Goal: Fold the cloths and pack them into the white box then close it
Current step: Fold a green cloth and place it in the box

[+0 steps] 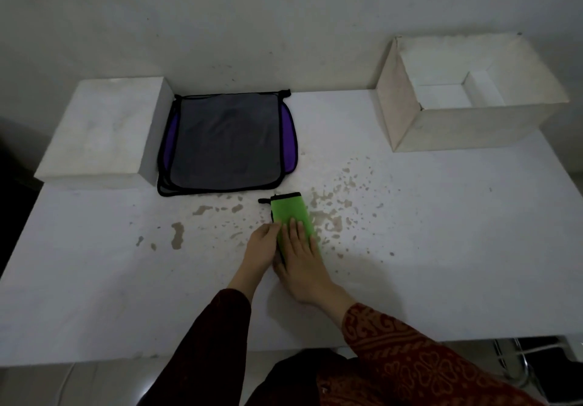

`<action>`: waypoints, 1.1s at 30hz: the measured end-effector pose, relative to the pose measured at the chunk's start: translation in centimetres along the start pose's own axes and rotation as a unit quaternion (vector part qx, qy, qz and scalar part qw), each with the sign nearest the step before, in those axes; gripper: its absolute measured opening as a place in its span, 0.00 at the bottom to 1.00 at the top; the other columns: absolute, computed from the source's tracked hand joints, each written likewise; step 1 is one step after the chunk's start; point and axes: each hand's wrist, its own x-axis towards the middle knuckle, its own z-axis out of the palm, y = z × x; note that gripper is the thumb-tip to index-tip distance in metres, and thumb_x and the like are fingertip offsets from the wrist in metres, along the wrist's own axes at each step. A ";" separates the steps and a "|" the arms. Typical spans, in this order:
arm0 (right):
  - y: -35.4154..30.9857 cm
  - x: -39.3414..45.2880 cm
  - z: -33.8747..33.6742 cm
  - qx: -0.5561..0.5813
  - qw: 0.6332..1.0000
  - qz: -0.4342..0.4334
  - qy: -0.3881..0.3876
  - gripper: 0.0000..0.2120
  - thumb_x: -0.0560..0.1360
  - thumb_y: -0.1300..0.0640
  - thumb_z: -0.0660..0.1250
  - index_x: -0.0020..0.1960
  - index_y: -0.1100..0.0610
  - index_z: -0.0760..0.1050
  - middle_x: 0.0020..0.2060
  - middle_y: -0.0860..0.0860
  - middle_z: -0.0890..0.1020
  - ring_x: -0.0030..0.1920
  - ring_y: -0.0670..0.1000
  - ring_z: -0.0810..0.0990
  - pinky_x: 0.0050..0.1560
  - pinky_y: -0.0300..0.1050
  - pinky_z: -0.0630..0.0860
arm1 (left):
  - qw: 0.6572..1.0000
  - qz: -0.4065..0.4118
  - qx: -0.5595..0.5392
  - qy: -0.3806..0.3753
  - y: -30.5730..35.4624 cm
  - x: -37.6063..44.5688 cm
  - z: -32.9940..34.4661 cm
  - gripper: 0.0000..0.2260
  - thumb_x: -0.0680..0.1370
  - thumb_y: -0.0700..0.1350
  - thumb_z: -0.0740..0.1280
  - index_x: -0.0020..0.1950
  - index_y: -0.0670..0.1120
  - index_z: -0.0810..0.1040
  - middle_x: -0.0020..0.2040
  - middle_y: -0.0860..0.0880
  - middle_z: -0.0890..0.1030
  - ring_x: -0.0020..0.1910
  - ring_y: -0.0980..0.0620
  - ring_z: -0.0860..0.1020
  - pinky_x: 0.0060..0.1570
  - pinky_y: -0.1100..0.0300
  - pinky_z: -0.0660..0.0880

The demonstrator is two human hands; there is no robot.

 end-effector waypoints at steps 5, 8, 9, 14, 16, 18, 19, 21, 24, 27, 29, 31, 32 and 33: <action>0.3 0.7 0.6 -0.038 0.998 0.001 -0.057 0.44 0.63 0.33 0.30 0.70 0.58 0.26 0.67 0.52 0.25 0.69 0.52 0.25 0.71 0.53 0.30 | 0.999 0.008 0.048 0.017 0.0 0.5 0.4 0.07 0.79 0.43 0.59 0.48 0.40 0.74 0.43 0.43 0.76 0.45 0.46 0.75 0.50 0.52 0.72; 0.5 0.8 -0.4 0.011 0.997 0.000 -0.081 0.37 0.76 0.38 0.42 0.74 0.58 0.32 0.73 0.52 0.30 0.73 0.53 0.29 0.73 0.53 0.33 | 0.997 0.015 0.067 0.027 -0.1 0.6 0.6 0.08 0.80 0.43 0.58 0.48 0.40 0.74 0.41 0.44 0.75 0.42 0.46 0.73 0.47 0.53 0.71; 0.9 0.6 -0.8 0.054 0.996 -0.008 -0.064 0.32 0.79 0.45 0.47 0.75 0.57 0.37 0.75 0.53 0.35 0.75 0.53 0.33 0.74 0.52 0.35 | 0.997 0.019 0.063 0.026 -0.1 0.4 0.6 0.08 0.80 0.42 0.57 0.47 0.40 0.73 0.40 0.45 0.74 0.40 0.48 0.73 0.42 0.55 0.70; 3.4 -1.2 -2.7 0.329 0.936 0.025 0.123 0.21 0.79 0.64 0.57 0.69 0.51 0.66 0.75 0.54 0.58 0.75 0.52 0.55 0.75 0.48 0.55 | 1.000 0.021 0.000 0.013 -0.2 -0.4 0.4 0.13 0.81 0.42 0.55 0.38 0.45 0.71 0.34 0.46 0.72 0.34 0.49 0.71 0.38 0.54 0.70; 4.2 -1.3 -4.3 0.433 0.894 0.037 0.106 0.21 0.78 0.63 0.58 0.67 0.46 0.68 0.72 0.53 0.65 0.72 0.52 0.64 0.71 0.52 0.65 | 0.999 0.019 -0.036 -0.007 0.3 -1.3 0.6 0.12 0.81 0.42 0.55 0.41 0.45 0.73 0.40 0.44 0.76 0.40 0.46 0.75 0.45 0.51 0.73; 4.8 -1.3 -6.0 0.510 0.857 0.037 0.056 0.22 0.78 0.64 0.60 0.67 0.46 0.68 0.66 0.50 0.72 0.63 0.48 0.74 0.61 0.44 0.76 | 0.996 0.023 -0.073 -0.037 0.9 -2.2 0.9 0.11 0.82 0.42 0.54 0.46 0.43 0.75 0.47 0.42 0.79 0.47 0.44 0.78 0.50 0.51 0.75; 5.2 -1.3 -7.1 0.530 0.847 0.030 0.038 0.23 0.77 0.66 0.60 0.68 0.48 0.67 0.63 0.49 0.74 0.59 0.44 0.76 0.56 0.37 0.77 | 0.994 0.024 -0.089 -0.051 1.5 -2.6 1.2 0.11 0.82 0.42 0.54 0.48 0.43 0.76 0.49 0.42 0.79 0.49 0.44 0.79 0.49 0.51 0.77; 6.4 -1.7 -9.5 0.532 0.847 0.015 0.025 0.26 0.76 0.69 0.61 0.69 0.50 0.67 0.60 0.44 0.75 0.56 0.39 0.77 0.52 0.33 0.77 | 0.991 0.030 -0.112 -0.071 3.2 -3.4 2.0 0.11 0.82 0.43 0.55 0.50 0.44 0.76 0.50 0.43 0.80 0.48 0.45 0.80 0.43 0.55 0.78; 8.2 -1.9 -13.4 0.543 0.840 -0.005 0.008 0.29 0.75 0.72 0.61 0.69 0.48 0.67 0.59 0.40 0.76 0.57 0.44 0.79 0.58 0.42 0.77 | 0.987 0.054 -0.116 -0.096 6.8 -4.2 3.8 0.09 0.81 0.43 0.57 0.53 0.43 0.76 0.49 0.44 0.81 0.43 0.50 0.81 0.36 0.61 0.78; 11.0 -1.4 -19.0 0.538 0.842 -0.027 0.032 0.29 0.75 0.72 0.61 0.69 0.46 0.67 0.64 0.47 0.74 0.61 0.50 0.78 0.61 0.50 0.77 | 0.978 0.121 -0.131 -0.110 11.8 -4.1 6.8 0.13 0.78 0.38 0.62 0.63 0.46 0.69 0.49 0.44 0.82 0.41 0.54 0.82 0.36 0.64 0.79; 12.7 -0.6 -22.6 0.511 0.856 -0.043 0.062 0.29 0.75 0.71 0.62 0.69 0.46 0.66 0.67 0.51 0.72 0.62 0.52 0.76 0.61 0.51 0.76 | 0.970 0.180 -0.118 -0.111 15.3 -3.7 8.5 0.20 0.76 0.34 0.65 0.64 0.49 0.65 0.48 0.47 0.81 0.40 0.58 0.83 0.37 0.65 0.79; 14.8 0.3 -26.2 0.494 0.863 -0.054 0.092 0.29 0.75 0.70 0.63 0.70 0.47 0.66 0.67 0.52 0.72 0.61 0.52 0.76 0.59 0.49 0.77 | 0.960 0.232 -0.076 -0.138 18.9 -3.0 10.8 0.22 0.75 0.32 0.65 0.65 0.48 0.65 0.49 0.45 0.80 0.41 0.57 0.82 0.41 0.65 0.80; 16.0 0.7 -27.8 0.486 0.865 -0.057 0.105 0.29 0.75 0.70 0.63 0.70 0.47 0.65 0.67 0.52 0.71 0.61 0.52 0.77 0.58 0.46 0.78 | 0.955 0.249 -0.051 -0.149 20.6 -2.5 12.0 0.23 0.75 0.32 0.65 0.66 0.47 0.65 0.51 0.44 0.80 0.43 0.54 0.82 0.43 0.64 0.80; 17.1 1.1 -29.5 0.479 0.868 -0.059 0.117 0.29 0.74 0.70 0.63 0.70 0.47 0.65 0.66 0.53 0.71 0.61 0.52 0.77 0.57 0.44 0.79 | 0.952 0.263 -0.027 -0.155 22.2 -1.9 13.3 0.23 0.75 0.33 0.66 0.67 0.47 0.65 0.53 0.44 0.79 0.45 0.52 0.81 0.45 0.64 0.80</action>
